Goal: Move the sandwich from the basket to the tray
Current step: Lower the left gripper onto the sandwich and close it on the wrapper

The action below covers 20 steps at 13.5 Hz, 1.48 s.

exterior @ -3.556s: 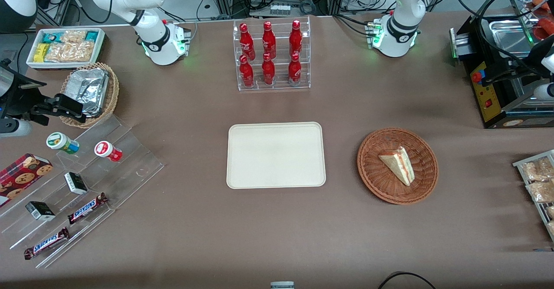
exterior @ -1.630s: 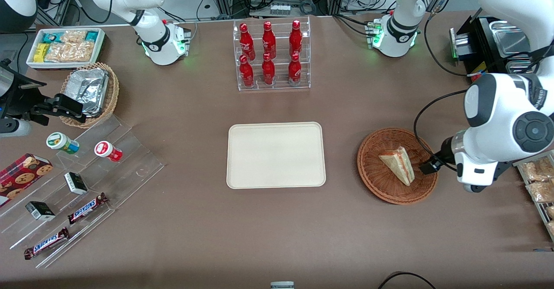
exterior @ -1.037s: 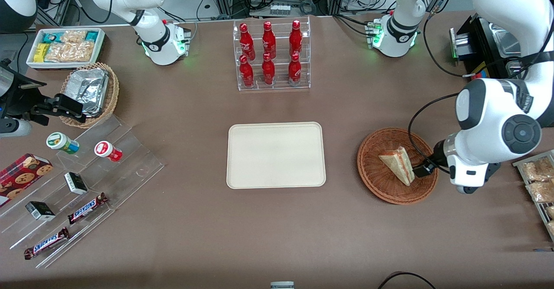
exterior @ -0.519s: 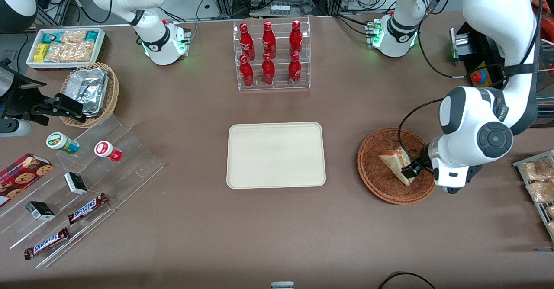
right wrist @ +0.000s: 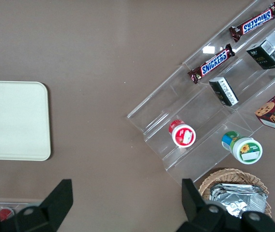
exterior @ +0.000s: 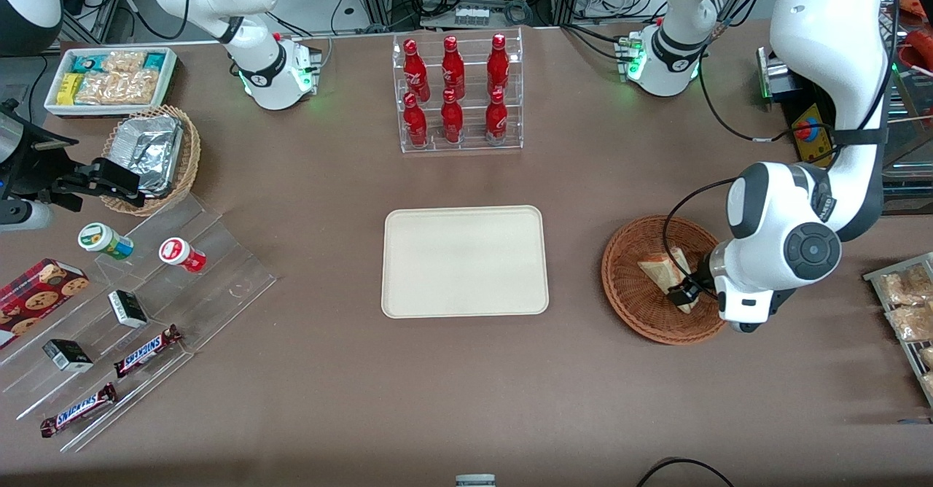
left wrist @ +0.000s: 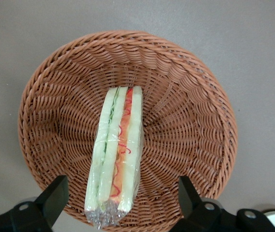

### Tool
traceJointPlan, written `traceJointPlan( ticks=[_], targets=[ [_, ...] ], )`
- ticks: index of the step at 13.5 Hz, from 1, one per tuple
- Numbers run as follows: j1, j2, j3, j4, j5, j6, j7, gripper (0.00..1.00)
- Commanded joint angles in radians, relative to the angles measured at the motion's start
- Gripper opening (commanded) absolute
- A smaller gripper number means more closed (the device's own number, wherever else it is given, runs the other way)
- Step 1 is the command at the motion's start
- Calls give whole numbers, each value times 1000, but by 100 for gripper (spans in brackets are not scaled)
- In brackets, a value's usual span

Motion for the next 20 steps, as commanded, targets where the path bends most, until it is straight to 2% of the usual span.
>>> traceJointPlan(
  ticks=[1,5,9,17,20],
  targets=[
    [-12,-12,5,-47,-2,52,-28,100],
    [-27,-18,7,-77,2,102,-77,100],
    [-41,-75,8,-198,22,197,-95,100],
    [-41,-110,8,-252,36,197,-97,100],
    [-48,-113,8,-277,64,214,-108,100]
  ],
)
